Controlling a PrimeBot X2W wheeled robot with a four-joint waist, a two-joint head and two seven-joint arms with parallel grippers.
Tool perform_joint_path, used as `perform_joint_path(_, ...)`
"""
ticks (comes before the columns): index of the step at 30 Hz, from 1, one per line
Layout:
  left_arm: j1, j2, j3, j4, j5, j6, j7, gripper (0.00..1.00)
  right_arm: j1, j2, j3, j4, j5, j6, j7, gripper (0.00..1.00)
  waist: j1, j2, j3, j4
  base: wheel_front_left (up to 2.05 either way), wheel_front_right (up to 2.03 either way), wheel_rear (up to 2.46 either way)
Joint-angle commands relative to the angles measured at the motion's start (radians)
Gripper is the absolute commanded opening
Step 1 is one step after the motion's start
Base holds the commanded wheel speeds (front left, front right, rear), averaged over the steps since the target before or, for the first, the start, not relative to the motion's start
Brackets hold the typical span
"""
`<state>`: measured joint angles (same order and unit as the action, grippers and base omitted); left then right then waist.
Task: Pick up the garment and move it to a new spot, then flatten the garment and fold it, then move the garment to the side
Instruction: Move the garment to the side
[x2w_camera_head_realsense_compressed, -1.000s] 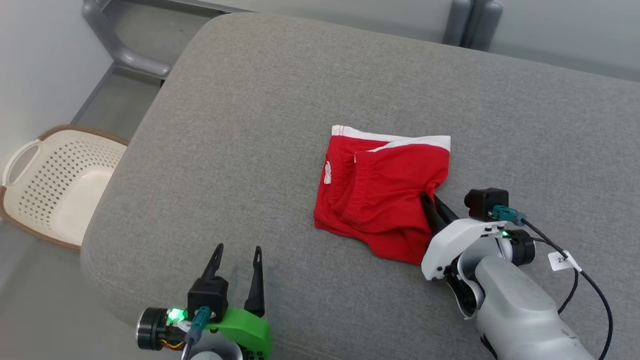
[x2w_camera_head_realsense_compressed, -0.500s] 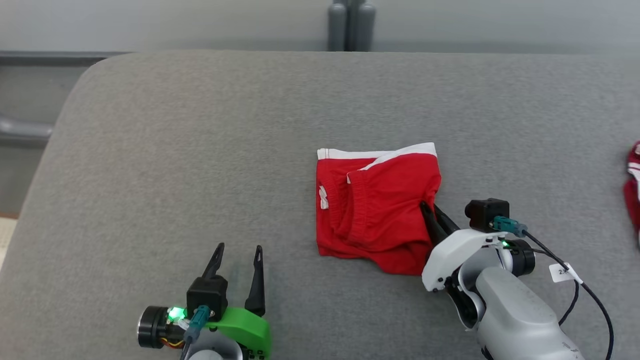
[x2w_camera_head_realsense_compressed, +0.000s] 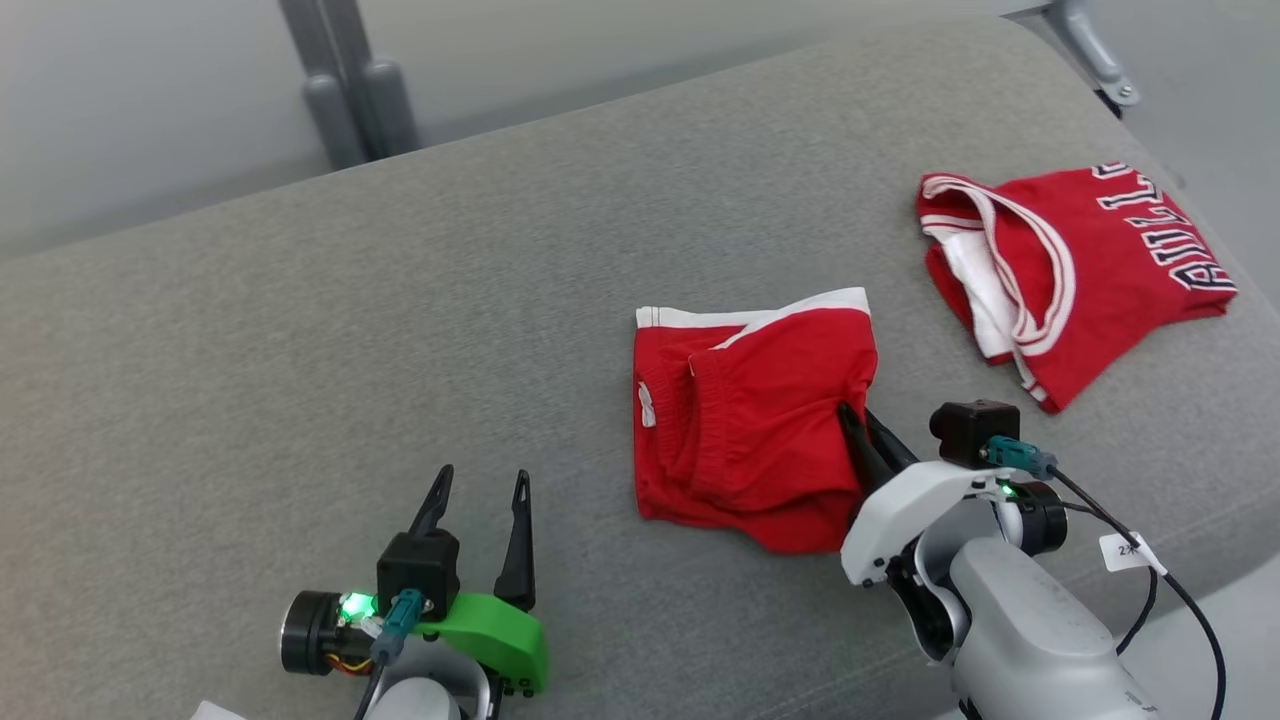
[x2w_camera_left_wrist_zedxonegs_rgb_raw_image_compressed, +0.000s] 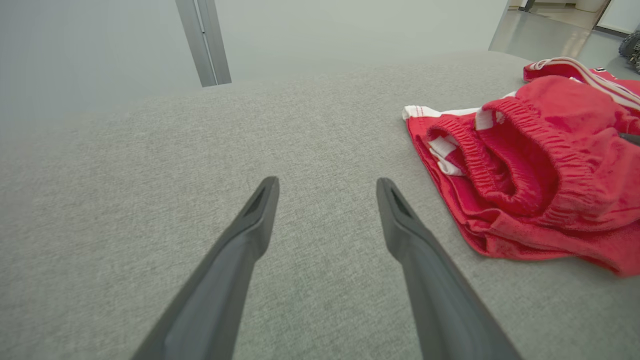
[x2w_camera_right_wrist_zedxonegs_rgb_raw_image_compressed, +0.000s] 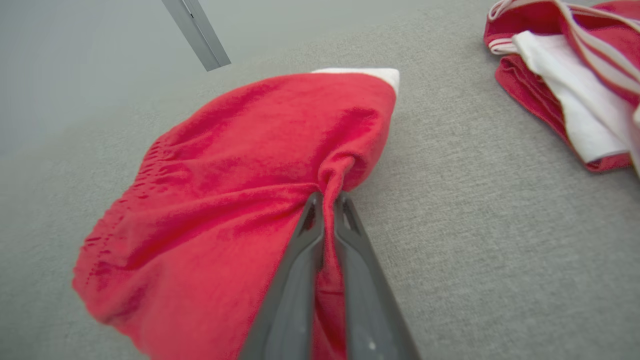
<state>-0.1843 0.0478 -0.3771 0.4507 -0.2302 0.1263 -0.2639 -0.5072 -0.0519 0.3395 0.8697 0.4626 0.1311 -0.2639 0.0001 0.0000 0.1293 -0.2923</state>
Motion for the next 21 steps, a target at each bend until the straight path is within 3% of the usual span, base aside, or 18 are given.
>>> perform_joint_path(1, -0.02, 0.006, 0.001, 0.0, 0.01, 0.0, 0.0, 1.0, 0.01, 0.0, 0.0, -0.008, 0.004, -0.001, 0.0, 0.0, -0.0001, 0.0, 0.016, -0.172, 0.0, 0.0, 0.0)
perform_joint_path(8, -0.037, 0.006, -0.001, -0.007, -0.006, -0.007, 0.0, 1.0, 0.001, -0.02, 0.022, -0.026, -0.03, -0.001, 0.0, 0.0, -0.0001, 0.0, 0.046, -0.177, 0.0, 0.0, 0.0)
perform_joint_path(21, -0.064, 0.006, 0.003, 0.003, 0.025, -0.02, 0.0, 1.0, -0.174, -0.165, 0.048, 0.012, -0.124, -0.001, -0.001, 0.0, -0.0001, 0.0, 0.118, -0.032, 0.0, 0.0, 0.0)
